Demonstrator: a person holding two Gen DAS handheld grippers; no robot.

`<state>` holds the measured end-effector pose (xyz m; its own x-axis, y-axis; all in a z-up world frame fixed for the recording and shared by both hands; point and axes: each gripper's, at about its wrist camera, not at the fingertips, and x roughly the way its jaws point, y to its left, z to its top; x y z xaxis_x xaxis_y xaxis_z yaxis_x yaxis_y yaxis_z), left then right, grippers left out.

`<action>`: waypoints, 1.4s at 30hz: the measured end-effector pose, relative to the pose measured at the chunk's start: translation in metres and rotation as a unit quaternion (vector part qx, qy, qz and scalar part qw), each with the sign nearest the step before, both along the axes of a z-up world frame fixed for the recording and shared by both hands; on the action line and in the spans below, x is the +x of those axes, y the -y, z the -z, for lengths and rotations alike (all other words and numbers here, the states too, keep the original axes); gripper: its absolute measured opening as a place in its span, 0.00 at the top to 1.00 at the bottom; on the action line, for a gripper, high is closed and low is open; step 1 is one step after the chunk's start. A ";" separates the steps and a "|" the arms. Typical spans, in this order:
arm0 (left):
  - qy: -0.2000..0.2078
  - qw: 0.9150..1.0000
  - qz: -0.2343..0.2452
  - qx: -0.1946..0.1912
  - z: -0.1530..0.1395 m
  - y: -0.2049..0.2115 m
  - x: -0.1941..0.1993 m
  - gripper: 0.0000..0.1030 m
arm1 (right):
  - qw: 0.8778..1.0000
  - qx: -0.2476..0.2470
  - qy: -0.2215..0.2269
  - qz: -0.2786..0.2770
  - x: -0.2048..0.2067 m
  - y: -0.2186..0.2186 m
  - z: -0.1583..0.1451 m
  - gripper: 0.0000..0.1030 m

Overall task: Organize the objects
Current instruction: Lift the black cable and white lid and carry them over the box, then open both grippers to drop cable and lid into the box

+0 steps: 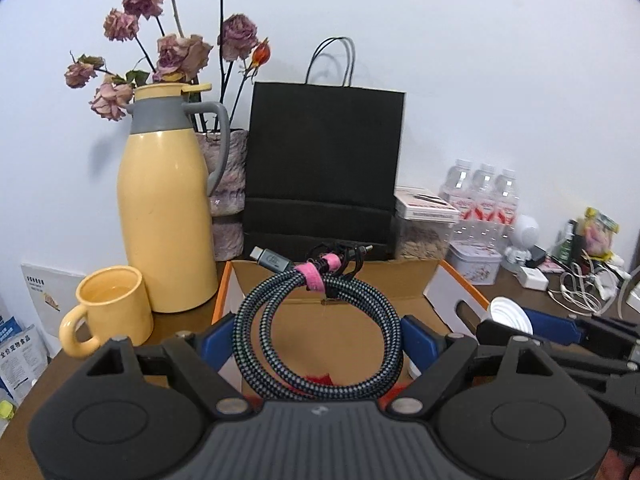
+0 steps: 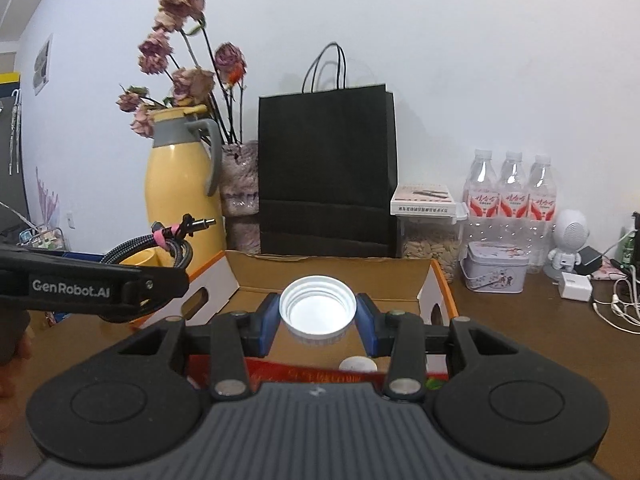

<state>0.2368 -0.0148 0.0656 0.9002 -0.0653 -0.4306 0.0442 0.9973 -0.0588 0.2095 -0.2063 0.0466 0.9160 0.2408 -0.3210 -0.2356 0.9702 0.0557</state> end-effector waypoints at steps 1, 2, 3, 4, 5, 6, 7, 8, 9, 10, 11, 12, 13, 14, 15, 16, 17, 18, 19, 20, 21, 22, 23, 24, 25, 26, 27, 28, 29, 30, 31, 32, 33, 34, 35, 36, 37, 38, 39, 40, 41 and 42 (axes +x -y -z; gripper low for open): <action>-0.002 1.000 -0.005 0.001 0.001 0.000 0.009 0.17 | 1.000 -0.002 -0.004 0.000 0.009 -0.001 0.001 0.60; -0.005 1.000 -0.010 0.004 0.002 0.001 0.018 0.17 | 1.000 -0.004 -0.006 0.000 0.016 -0.002 0.001 0.60; -0.009 1.000 -0.014 0.006 0.003 0.001 0.026 0.17 | 1.000 -0.006 -0.010 0.002 0.024 -0.002 0.002 0.60; -0.012 1.000 -0.017 0.006 0.004 0.001 0.033 0.17 | 1.000 -0.007 -0.016 0.003 0.033 -0.003 0.003 0.60; -0.015 1.000 -0.019 0.006 0.005 0.001 0.040 0.17 | 1.000 -0.007 -0.021 0.003 0.040 -0.003 0.005 0.60; -0.018 1.000 -0.019 0.007 0.008 0.001 0.048 0.17 | 1.000 -0.008 -0.026 0.003 0.046 -0.003 0.007 0.60; -0.022 1.000 -0.019 0.008 0.009 0.002 0.054 0.17 | 0.999 -0.009 -0.032 0.005 0.053 -0.003 0.009 0.60; -0.025 0.999 -0.019 0.011 0.011 0.002 0.060 0.17 | 0.999 -0.010 -0.038 0.009 0.061 -0.003 0.012 0.60; -0.027 0.999 -0.020 0.014 0.012 0.003 0.066 0.17 | 0.999 -0.009 -0.044 0.010 0.066 -0.004 0.014 0.60; -0.029 0.999 -0.020 0.017 0.014 0.004 0.072 0.17 | 0.999 -0.009 -0.051 0.010 0.072 -0.005 0.018 0.60; -0.033 0.999 -0.020 0.020 0.017 0.004 0.077 0.17 | 0.998 -0.011 -0.055 0.012 0.075 -0.006 0.020 0.60; -0.037 0.999 -0.019 0.022 0.019 0.005 0.082 0.17 | 0.998 -0.014 -0.058 0.016 0.079 -0.006 0.022 0.60; -0.040 0.999 -0.018 0.025 0.021 0.006 0.086 0.17 | 0.998 -0.014 -0.062 0.020 0.083 -0.006 0.025 0.60; -0.042 0.999 -0.019 0.028 0.023 0.006 0.090 0.17 | 0.998 -0.013 -0.066 0.021 0.085 -0.004 0.026 0.60; -0.045 0.998 -0.020 0.030 0.025 0.007 0.093 0.17 | 0.997 -0.011 -0.068 0.024 0.086 -0.003 0.027 0.60; -0.047 0.998 -0.020 0.032 0.028 0.008 0.096 0.17 | 0.997 -0.011 -0.071 0.027 0.087 -0.001 0.029 0.60; -0.049 0.998 -0.021 0.034 0.030 0.008 0.098 0.17 | 0.997 -0.010 -0.072 0.030 0.089 0.000 0.029 0.60; -0.050 0.998 -0.020 0.036 0.032 0.008 0.100 0.17 | 0.997 -0.012 -0.068 0.034 0.089 0.001 0.030 0.60; -0.051 0.998 -0.017 0.037 0.033 0.009 0.100 0.17 | 0.997 -0.012 -0.070 0.036 0.090 0.003 0.030 0.60; -0.053 0.998 -0.013 0.036 0.034 0.010 0.101 0.16 | 0.997 -0.013 -0.072 0.038 0.091 0.003 0.031 0.60; -0.057 0.998 -0.012 0.032 0.035 0.009 0.101 0.15 | 0.996 -0.017 -0.076 0.040 0.092 0.004 0.032 0.53; -0.061 0.998 -0.011 0.027 0.035 0.008 0.102 0.14 | 0.996 -0.021 -0.080 0.045 0.093 0.004 0.032 0.32; -0.063 0.998 -0.011 0.023 0.035 0.007 0.102 0.08 | 0.995 -0.023 -0.082 0.051 0.094 0.004 0.032 0.19; -0.064 0.998 -0.013 0.019 0.035 0.006 0.102 0.00 | 0.994 -0.027 -0.085 0.054 0.094 0.004 0.033 0.03; -0.062 0.998 -0.016 0.017 0.034 0.005 0.102 0.00 | 0.994 -0.032 -0.083 0.055 0.093 0.003 0.032 0.01; -0.058 0.998 -0.019 0.017 0.033 0.005 0.101 0.00 | 0.995 -0.035 -0.080 0.057 0.093 0.003 0.032 0.00; -0.055 0.998 -0.022 0.017 0.032 0.005 0.100 0.00 | 0.995 -0.037 -0.079 0.058 0.092 0.002 0.031 0.00; -0.052 0.998 -0.024 0.016 0.031 0.004 0.099 0.00 | 0.995 -0.037 -0.078 0.057 0.092 0.001 0.030 0.00; -0.051 0.998 -0.025 0.016 0.031 0.004 0.099 0.00 | 0.995 -0.038 -0.078 0.057 0.091 0.001 0.030 0.00; -0.052 0.998 -0.026 0.016 0.030 0.004 0.099 0.00 | 0.995 -0.038 -0.077 0.057 0.091 0.001 0.030 0.00; -0.053 0.998 -0.027 0.016 0.030 0.004 0.099 0.00 | 0.995 -0.039 -0.077 0.057 0.091 0.000 0.030 0.00; -0.053 0.998 -0.026 0.016 0.030 0.003 0.099 0.00 | 0.995 -0.039 -0.076 0.057 0.091 0.000 0.030 0.00; -0.054 0.998 -0.026 0.016 0.030 0.003 0.100 0.00 | 0.995 -0.038 -0.076 0.057 0.091 0.001 0.029 0.00; -0.055 0.998 -0.026 0.017 0.030 0.004 0.100 0.00 | 0.995 -0.038 -0.075 0.058 0.091 0.001 0.029 0.00; -0.055 0.998 -0.026 0.018 0.030 0.004 0.100 0.00 | 0.995 -0.037 -0.075 0.058 0.090 0.001 0.029 0.00; -0.055 0.998 -0.026 0.018 0.030 0.004 0.099 0.00 | 0.995 -0.037 -0.074 0.058 0.090 0.001 0.028 0.00; -0.055 0.998 -0.026 0.017 0.030 0.004 0.099 0.00 | 0.995 -0.036 -0.073 0.058 0.090 0.002 0.028 0.00; -0.055 0.998 -0.026 0.017 0.029 0.003 0.098 0.00 | 0.995 -0.036 -0.071 0.058 0.089 0.002 0.027 0.00; -0.054 0.998 -0.026 0.016 0.029 0.003 0.098 0.00 | 0.995 -0.035 -0.070 0.058 0.088 0.002 0.027 0.00; -0.054 0.998 -0.025 0.015 0.028 0.003 0.096 0.00 | 0.995 -0.034 -0.068 0.058 0.087 0.002 0.025 0.00; -0.053 0.998 -0.024 0.014 0.028 0.003 0.095 0.00 | 0.996 -0.034 -0.066 0.057 0.085 0.002 0.024 0.00; -0.052 0.998 -0.023 0.013 0.026 0.002 0.093 0.00 | 0.996 -0.034 -0.066 0.058 0.083 0.001 0.022 0.00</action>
<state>0.3296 -0.0169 0.0392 0.8526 -0.0117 -0.5225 -0.0072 0.9994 -0.0341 0.2925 -0.2076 0.0242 0.8855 0.1094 -0.4516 -0.1163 0.9931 0.0125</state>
